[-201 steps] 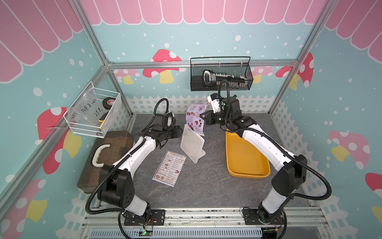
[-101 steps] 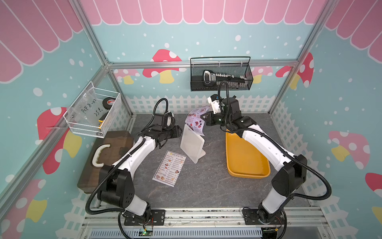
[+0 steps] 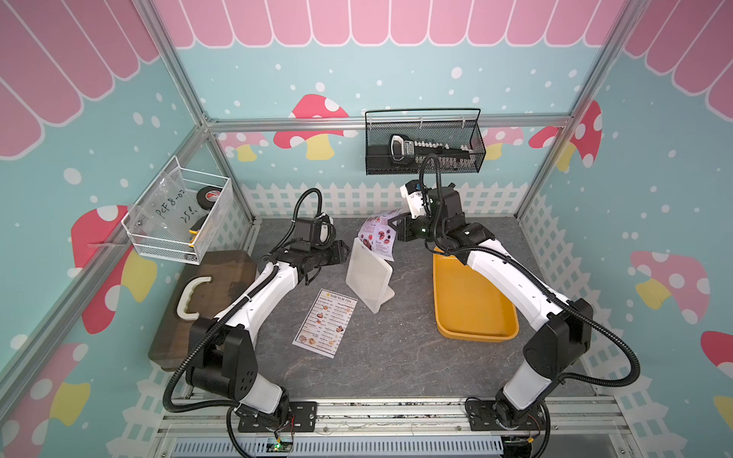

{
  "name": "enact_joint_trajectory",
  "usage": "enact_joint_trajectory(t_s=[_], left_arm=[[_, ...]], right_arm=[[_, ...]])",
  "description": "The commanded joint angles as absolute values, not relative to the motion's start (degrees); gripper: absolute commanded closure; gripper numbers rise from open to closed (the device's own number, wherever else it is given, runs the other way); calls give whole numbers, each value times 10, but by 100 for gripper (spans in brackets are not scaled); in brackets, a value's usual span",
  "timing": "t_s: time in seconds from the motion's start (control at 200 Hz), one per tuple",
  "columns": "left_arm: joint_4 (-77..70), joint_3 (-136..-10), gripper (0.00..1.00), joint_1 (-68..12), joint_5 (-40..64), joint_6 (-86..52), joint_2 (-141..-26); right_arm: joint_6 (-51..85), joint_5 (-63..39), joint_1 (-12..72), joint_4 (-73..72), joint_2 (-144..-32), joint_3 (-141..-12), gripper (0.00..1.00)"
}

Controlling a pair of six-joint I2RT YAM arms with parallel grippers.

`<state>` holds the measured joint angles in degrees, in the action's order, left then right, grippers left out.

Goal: Replace the menus in the menu holders
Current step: Insert the menu into the menu holder.

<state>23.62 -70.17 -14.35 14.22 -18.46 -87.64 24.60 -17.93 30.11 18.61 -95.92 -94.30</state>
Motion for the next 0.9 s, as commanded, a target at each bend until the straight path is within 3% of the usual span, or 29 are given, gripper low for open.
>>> enact_joint_trajectory(t_s=[0.0, 0.891], left_arm=[[227, -682, 46, -149, 155, -191, -858], [226, -666, 46, -161, 155, -186, -844]], right_arm=[[227, -170, 303, 172, -929, -917, 96], [186, -176, 305, 123, -943, -887, 96]])
